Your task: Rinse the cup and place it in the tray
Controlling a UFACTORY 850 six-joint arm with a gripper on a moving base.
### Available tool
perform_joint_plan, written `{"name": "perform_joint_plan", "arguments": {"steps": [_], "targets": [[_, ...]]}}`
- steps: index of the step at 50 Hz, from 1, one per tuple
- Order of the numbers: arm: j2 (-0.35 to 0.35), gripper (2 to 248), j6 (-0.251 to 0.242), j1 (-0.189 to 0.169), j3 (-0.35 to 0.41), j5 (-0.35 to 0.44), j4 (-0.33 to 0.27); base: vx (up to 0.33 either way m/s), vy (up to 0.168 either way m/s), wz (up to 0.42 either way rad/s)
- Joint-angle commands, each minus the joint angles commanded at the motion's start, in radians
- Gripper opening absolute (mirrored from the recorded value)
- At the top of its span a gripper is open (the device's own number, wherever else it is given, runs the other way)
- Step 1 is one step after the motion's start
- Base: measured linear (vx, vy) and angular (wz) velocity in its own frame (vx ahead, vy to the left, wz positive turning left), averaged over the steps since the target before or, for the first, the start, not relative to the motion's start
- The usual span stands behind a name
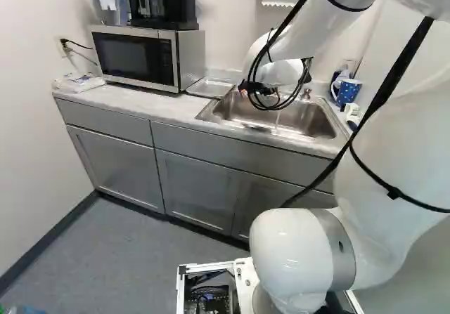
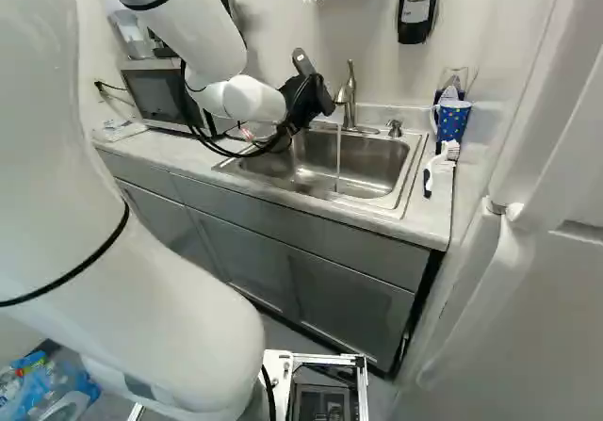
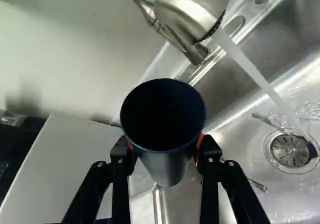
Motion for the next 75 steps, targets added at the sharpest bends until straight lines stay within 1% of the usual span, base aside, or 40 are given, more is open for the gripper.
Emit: {"name": "perform_joint_plan", "arguments": {"steps": [75], "targets": [[0.0, 126, -0.788, 0.0, 0.0, 0.0, 0.0, 0.0, 0.0, 0.0]]}}
